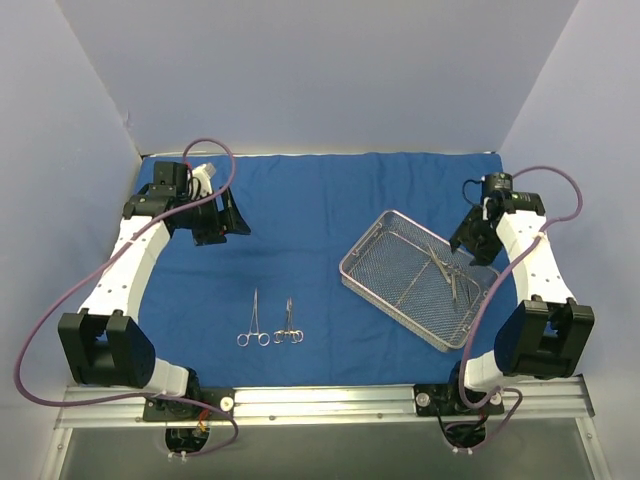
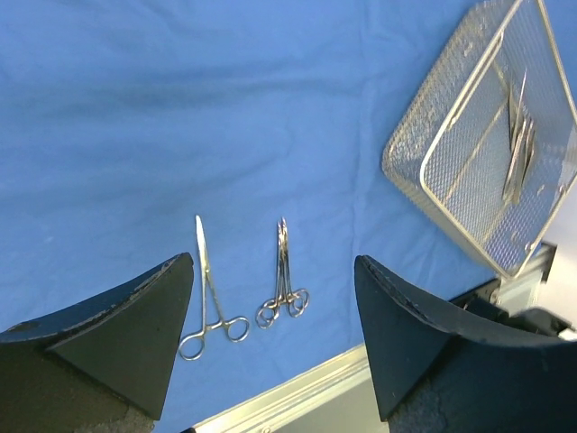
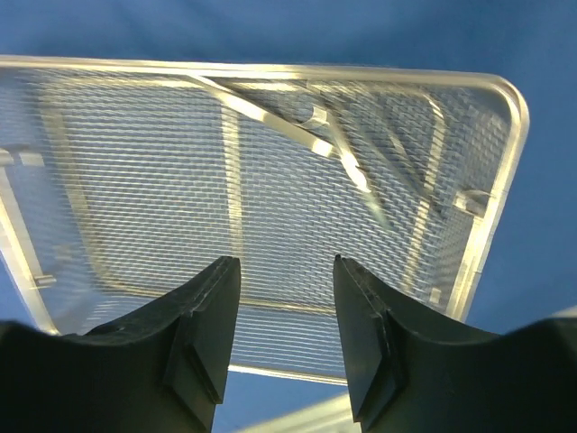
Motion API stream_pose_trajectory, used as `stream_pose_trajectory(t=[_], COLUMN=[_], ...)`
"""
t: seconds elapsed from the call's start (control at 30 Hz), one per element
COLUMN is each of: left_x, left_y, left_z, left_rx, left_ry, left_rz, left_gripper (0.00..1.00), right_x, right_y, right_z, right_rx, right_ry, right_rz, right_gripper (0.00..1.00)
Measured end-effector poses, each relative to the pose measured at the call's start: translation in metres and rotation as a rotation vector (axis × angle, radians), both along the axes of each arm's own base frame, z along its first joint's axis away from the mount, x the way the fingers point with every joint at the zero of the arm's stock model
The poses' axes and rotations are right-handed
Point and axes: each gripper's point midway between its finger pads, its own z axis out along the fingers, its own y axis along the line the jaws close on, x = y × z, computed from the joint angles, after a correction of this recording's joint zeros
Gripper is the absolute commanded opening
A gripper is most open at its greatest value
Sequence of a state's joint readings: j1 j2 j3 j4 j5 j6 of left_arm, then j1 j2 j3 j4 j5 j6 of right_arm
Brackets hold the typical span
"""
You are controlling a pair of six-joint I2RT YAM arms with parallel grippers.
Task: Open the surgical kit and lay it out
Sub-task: Pick up the medical item from the container.
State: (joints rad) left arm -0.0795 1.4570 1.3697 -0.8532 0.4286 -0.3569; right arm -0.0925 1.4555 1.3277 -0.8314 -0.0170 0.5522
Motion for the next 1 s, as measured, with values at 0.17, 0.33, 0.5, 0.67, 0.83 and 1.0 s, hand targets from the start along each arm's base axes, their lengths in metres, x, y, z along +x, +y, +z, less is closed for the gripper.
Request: stream_pose_trajectory(t=[0.17,0.33,0.5,0.67,0.83,1.0], left_x=[-0.003,0.007,0.018,0.019,0.019,0.021], left_y=[-0.006,-0.008,-0.010,-0.010,-0.010,-0.008], left_z=[-0.009,-0.024,-0.030,-0.028,-0.028,-0.027], left_rx=[-0.006,-0.004,-0.008,-0.012,-0.011,-0.011], left_ry=[0.018,0.061,0.077,0.073,0.072,0.068], left_rz=[-0.028,-0.043,-0.049,-0.049,-0.051,-0.047], left_gripper=[0.81,0.81,0.81,0.81,0.81,0.81], right_x=[-0.030,-0.047,-0.052,-0.040,-0.038,-0.045], right_y=[-0.023,-0.030,-0.025,-0.026,-0.026,-0.024], right_z=[-0.037,-0.067,-0.088,-0.092,-0.109,-0.130], right_rx=[0.005,0.011,0.030,0.025,0.029,0.040], right_ry=[0.112,0.158,0.162,0.119,0.140,0.193], right_rz=[-0.033,-0.047,-0.040,-0.034,-0.034,-0.037], right_gripper=[0.47,0.43,0.42,0.48,0.48,0.48])
